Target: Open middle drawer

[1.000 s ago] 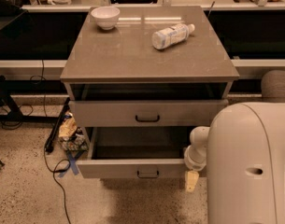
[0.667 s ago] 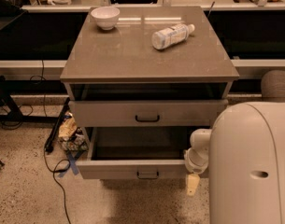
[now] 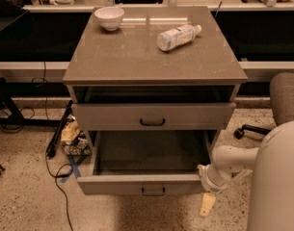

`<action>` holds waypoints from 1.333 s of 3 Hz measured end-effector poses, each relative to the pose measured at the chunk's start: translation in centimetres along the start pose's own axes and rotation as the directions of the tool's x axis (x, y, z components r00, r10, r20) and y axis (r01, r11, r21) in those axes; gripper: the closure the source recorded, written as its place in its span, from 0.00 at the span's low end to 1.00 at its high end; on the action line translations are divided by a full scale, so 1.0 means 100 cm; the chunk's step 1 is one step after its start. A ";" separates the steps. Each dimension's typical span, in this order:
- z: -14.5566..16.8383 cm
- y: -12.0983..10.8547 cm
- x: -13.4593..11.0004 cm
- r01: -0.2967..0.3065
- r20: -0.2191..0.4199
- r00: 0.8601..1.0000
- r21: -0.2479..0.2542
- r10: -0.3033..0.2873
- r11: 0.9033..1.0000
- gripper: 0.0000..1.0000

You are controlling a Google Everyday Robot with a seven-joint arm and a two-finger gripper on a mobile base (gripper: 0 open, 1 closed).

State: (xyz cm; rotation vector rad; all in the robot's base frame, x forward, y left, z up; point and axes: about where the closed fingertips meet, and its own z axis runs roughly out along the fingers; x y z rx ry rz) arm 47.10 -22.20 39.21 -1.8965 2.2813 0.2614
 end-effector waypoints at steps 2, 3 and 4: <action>-0.001 0.000 0.000 0.000 0.000 1.000 0.000 0.000 1.000 0.25; -0.001 0.000 0.000 0.000 0.000 1.000 0.000 0.000 1.000 0.48; -0.001 0.000 0.000 0.000 0.000 1.000 0.000 0.000 1.000 0.79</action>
Offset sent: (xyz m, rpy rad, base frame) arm -0.0737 -0.0422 -0.0182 0.1258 -0.0116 -0.1626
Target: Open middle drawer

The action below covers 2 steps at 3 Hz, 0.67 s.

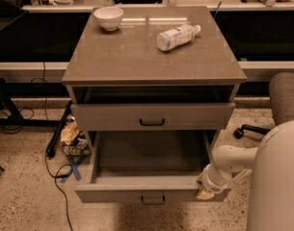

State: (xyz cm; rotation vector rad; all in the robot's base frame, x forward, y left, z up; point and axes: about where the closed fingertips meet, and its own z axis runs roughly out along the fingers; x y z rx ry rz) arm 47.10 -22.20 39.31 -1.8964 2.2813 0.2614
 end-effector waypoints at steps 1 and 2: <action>0.000 0.000 0.000 0.000 0.000 1.000 0.000 0.000 1.000 1.00; -0.003 0.025 0.009 -0.041 0.017 0.999 0.031 0.041 0.999 1.00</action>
Offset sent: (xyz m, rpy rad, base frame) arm -0.2735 -0.0681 0.0243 0.1194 -0.2533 -0.5133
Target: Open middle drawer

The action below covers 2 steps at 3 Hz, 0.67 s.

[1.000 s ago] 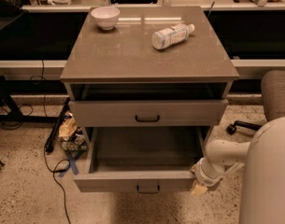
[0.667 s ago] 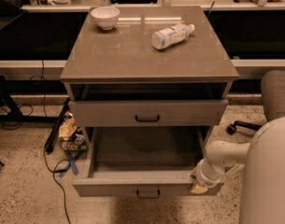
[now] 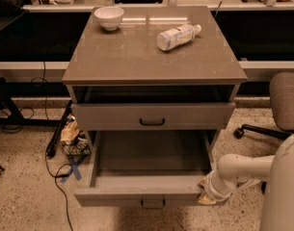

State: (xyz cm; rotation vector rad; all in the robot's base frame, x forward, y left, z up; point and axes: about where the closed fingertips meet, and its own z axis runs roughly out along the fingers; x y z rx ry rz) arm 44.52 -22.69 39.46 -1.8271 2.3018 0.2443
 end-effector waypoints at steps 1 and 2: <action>0.000 0.001 0.001 -0.005 0.002 1.000 0.004 0.005 1.000 1.00; -0.001 0.022 0.009 -0.043 0.018 0.999 0.029 0.042 0.999 1.00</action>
Offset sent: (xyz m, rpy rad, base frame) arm -0.3319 -0.0691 0.0012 0.1554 -0.2702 -0.6084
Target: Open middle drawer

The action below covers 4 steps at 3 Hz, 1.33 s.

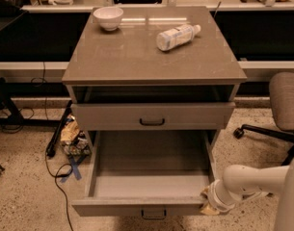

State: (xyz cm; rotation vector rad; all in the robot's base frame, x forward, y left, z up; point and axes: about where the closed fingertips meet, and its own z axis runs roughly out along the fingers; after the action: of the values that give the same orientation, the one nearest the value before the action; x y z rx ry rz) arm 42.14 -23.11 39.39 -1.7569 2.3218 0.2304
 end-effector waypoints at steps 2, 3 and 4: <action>0.001 0.000 0.000 0.000 0.000 1.000 -0.003 0.000 1.000 0.59; -0.001 0.000 -0.003 0.009 0.002 1.000 -0.004 -0.009 1.000 0.27; -0.026 -0.010 -0.031 0.097 0.022 0.995 0.008 -0.098 0.995 0.03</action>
Offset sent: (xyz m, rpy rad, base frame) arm 0.0006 0.0000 0.0003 0.0000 0.0000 0.0000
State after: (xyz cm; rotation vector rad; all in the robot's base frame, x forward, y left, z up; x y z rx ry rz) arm 43.70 -21.23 42.73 -1.8490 2.2118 0.2242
